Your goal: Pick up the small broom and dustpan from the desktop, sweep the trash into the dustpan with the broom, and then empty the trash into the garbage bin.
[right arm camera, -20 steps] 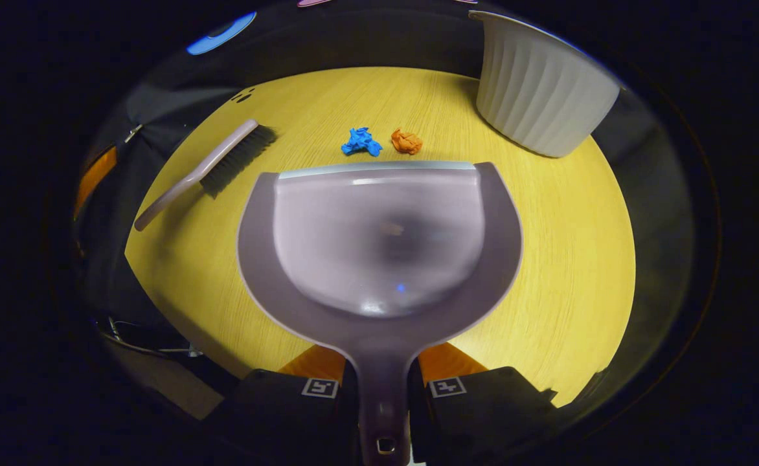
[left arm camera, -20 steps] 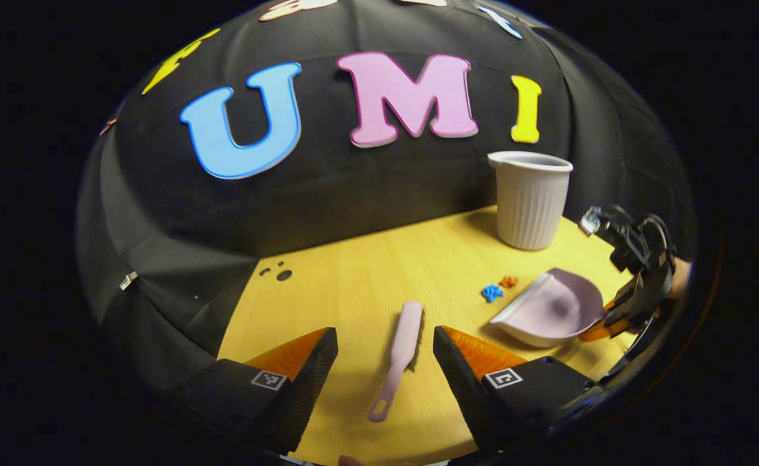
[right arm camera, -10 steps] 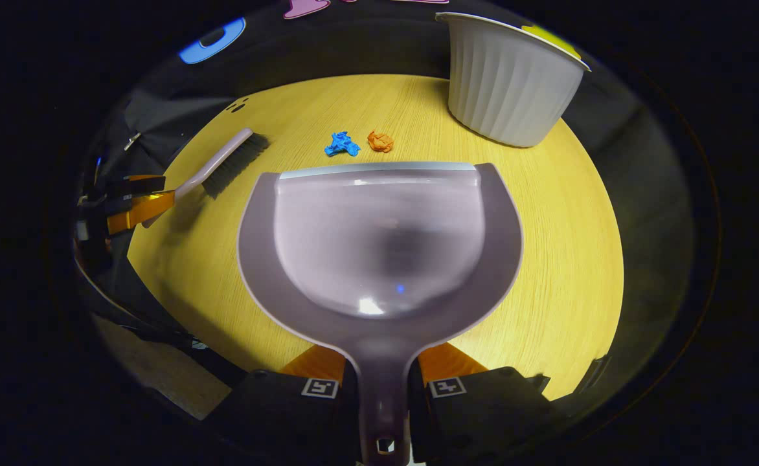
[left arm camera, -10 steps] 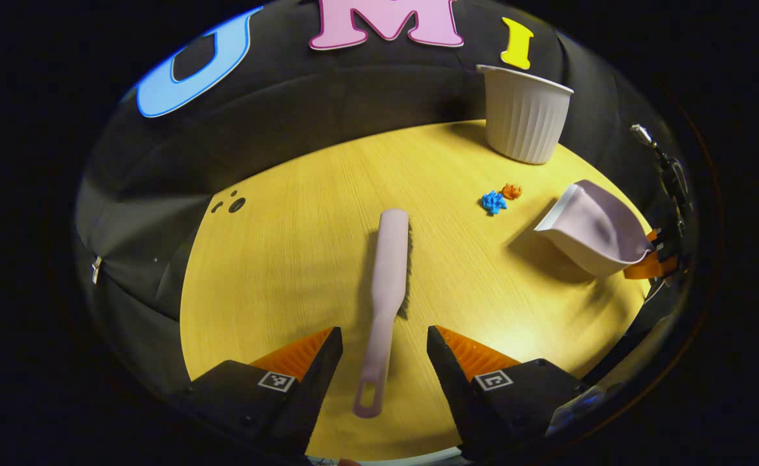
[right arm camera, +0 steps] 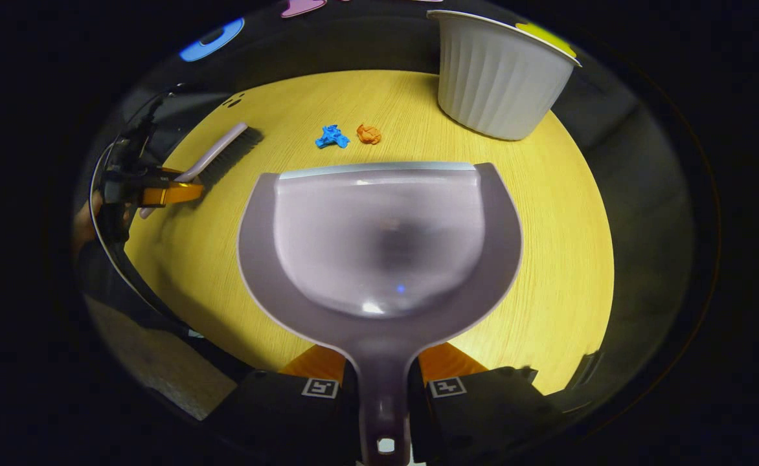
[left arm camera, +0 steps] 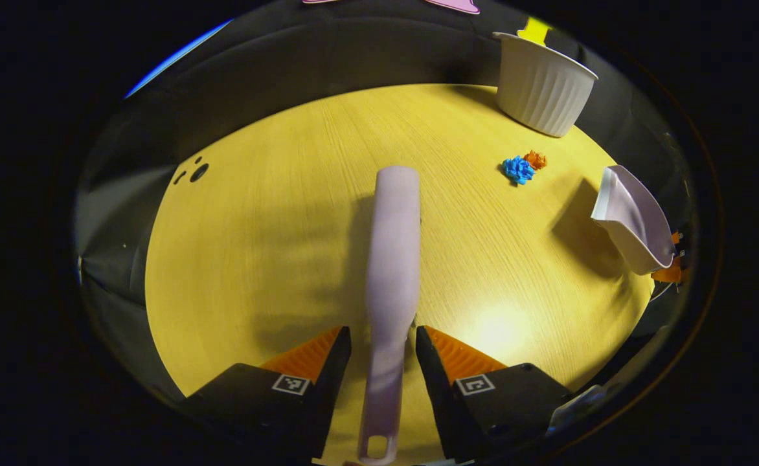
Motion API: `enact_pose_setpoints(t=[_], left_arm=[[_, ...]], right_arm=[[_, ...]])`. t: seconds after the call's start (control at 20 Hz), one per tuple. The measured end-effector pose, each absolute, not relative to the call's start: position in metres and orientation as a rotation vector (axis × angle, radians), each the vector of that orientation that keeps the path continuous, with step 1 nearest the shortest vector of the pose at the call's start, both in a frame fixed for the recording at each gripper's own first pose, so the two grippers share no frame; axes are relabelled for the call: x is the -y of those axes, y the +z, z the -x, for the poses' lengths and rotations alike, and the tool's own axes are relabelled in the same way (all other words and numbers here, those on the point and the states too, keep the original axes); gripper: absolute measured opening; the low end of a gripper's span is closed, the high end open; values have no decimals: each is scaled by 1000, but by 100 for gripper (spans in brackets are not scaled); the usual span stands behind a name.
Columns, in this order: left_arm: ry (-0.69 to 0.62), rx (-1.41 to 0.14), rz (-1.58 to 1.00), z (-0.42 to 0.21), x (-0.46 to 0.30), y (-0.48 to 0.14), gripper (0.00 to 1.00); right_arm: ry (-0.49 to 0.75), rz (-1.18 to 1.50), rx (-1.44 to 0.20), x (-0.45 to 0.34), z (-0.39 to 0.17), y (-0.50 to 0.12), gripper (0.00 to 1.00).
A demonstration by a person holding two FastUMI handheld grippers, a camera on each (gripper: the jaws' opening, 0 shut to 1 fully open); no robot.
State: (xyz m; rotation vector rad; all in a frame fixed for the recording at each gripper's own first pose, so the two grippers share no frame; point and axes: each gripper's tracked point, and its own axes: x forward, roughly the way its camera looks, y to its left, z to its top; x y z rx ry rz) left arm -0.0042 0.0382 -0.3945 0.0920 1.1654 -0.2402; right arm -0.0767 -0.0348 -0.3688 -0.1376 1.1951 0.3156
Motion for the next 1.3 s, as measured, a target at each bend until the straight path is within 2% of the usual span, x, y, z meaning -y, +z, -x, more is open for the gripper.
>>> enact_pose_setpoints(t=[0.2,0.3,0.35,0.5,0.55,0.8,1.3], left_arm=[[-265,-1182,-80,0,-32,-401,50],[-273,-1188,-94,-1,-31,-405,34],[-274,-1192,-101,-2,-30,-404,31],[-272,-1176,-141,-8,-31,-396,29],[-276,-1154,-154,-14,-28,-391,27],[-348,-1080,-166,-49,8,-364,29],[-484,-1081,-216,-106,89,-366,28]], right_arm=[[323,133,-1196,36,74,-361,36],[336,153,-1201,35,71,-363,36],[351,175,-1205,35,69,-364,41],[411,268,-1225,39,65,-363,31],[434,302,-1229,40,63,-363,36],[476,389,-1297,46,61,-366,36],[509,396,-1381,58,57,-378,36]])
